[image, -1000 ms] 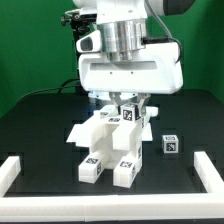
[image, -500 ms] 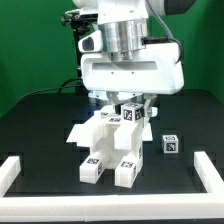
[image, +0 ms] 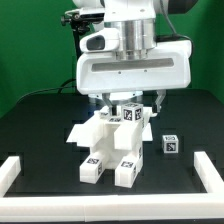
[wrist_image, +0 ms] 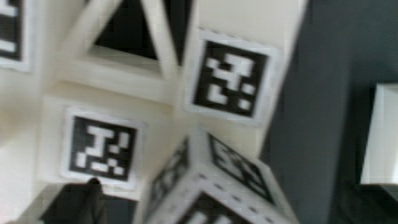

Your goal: Assemble chair

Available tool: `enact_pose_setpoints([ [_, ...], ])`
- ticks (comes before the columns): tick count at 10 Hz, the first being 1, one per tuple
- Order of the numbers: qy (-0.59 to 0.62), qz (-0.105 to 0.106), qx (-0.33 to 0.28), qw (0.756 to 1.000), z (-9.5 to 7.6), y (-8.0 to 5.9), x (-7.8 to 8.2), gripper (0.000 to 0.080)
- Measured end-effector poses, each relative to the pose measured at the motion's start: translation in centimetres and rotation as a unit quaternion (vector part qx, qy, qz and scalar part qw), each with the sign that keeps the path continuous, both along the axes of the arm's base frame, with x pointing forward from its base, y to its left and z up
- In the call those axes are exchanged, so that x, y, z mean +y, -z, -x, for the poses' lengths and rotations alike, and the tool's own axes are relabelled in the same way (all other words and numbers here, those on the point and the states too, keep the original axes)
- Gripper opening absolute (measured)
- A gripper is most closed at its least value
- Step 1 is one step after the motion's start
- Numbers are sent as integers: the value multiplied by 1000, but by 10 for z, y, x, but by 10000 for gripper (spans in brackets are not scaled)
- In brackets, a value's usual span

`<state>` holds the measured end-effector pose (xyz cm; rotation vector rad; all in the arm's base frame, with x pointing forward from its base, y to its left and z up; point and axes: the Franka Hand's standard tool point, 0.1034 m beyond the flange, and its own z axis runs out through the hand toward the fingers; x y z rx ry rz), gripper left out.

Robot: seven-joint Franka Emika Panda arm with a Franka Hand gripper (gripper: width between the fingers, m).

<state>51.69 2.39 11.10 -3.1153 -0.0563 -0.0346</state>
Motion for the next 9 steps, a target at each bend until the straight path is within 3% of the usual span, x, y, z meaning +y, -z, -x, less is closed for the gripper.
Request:
enact_pose_setpoints([
  [4, -189, 8, -3, 982, 4, 4, -9, 649],
  [6, -222, 9, -3, 975, 6, 5, -12, 649],
  [8, -204, 8, -2, 979, 6, 5, -12, 390],
  [9, -182, 7, -2, 983, 6, 5, -12, 390],
])
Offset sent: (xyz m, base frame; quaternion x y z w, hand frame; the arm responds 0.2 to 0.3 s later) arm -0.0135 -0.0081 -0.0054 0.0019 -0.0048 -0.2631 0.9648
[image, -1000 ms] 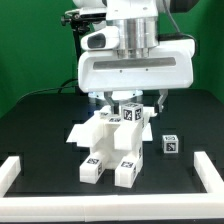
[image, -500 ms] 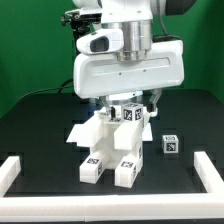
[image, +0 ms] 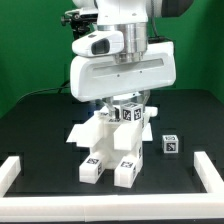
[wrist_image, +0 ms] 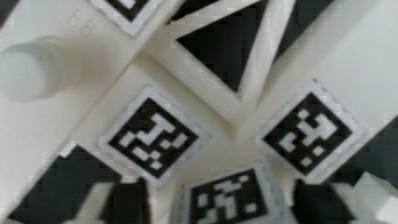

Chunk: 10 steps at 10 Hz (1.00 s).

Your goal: Assemble chair

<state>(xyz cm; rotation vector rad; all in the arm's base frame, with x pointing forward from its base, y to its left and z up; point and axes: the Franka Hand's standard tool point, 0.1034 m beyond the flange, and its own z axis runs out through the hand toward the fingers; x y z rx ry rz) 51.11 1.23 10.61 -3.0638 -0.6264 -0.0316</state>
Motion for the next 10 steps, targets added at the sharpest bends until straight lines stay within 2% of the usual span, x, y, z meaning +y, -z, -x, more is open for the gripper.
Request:
enact_pose_setpoints([
  [1, 56, -1, 1, 998, 0, 0, 0, 281],
  [6, 218, -5, 4, 976, 0, 0, 2, 281],
  [9, 332, -13, 0, 943, -1, 0, 2, 281],
  [10, 396, -18, 0, 918, -2, 0, 2, 281],
])
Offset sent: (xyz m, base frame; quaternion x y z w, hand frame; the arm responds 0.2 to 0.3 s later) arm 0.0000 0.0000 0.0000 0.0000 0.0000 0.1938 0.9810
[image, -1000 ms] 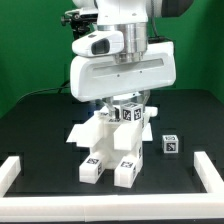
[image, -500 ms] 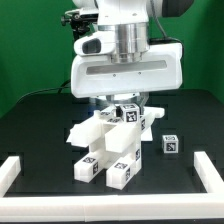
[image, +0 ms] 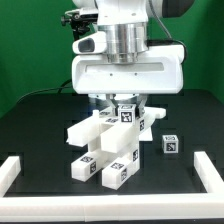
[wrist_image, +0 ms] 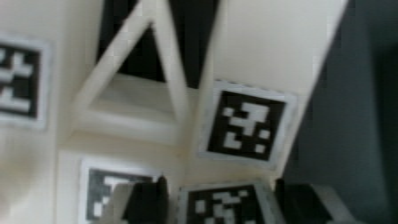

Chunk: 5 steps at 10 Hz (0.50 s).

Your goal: Assemble chair

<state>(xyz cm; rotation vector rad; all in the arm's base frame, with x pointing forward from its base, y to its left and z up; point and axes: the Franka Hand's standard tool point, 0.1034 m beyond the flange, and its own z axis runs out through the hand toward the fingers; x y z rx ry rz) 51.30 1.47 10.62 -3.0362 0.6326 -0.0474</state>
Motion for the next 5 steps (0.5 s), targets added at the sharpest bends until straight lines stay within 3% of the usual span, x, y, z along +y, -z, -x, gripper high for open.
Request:
enact_pose_setpoints([
  [3, 164, -25, -3, 986, -4, -2, -3, 281],
  [5, 224, -29, -1, 974, -4, -3, 0, 281],
])
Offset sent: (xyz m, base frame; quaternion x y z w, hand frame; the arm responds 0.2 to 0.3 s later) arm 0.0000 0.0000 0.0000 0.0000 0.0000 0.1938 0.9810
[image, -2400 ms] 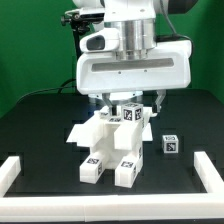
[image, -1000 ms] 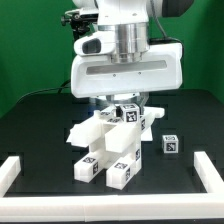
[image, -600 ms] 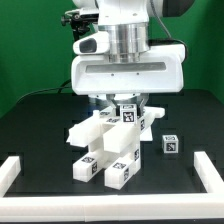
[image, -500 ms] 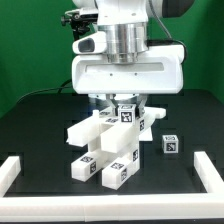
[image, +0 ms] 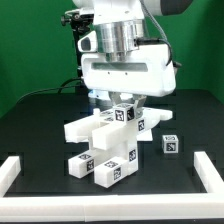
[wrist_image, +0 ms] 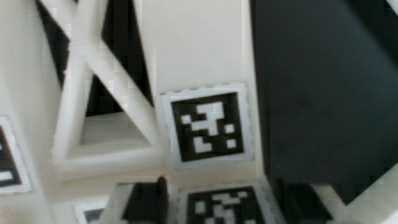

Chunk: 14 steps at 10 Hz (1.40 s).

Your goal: Assemble chair

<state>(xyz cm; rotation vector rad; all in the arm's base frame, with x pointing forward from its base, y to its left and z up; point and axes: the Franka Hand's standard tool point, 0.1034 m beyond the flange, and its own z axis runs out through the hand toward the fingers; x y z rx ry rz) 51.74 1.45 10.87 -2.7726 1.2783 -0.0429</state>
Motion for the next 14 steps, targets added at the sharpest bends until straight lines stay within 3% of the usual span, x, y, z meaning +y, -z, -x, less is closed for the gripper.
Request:
enact_pose_setpoints([
  [3, 109, -12, 6, 994, 0, 0, 1, 281],
  [7, 118, -17, 6, 993, -1, 0, 1, 291],
  [9, 117, -17, 6, 993, -1, 0, 1, 608],
  [14, 119, -18, 7, 993, 0, -2, 2, 648],
])
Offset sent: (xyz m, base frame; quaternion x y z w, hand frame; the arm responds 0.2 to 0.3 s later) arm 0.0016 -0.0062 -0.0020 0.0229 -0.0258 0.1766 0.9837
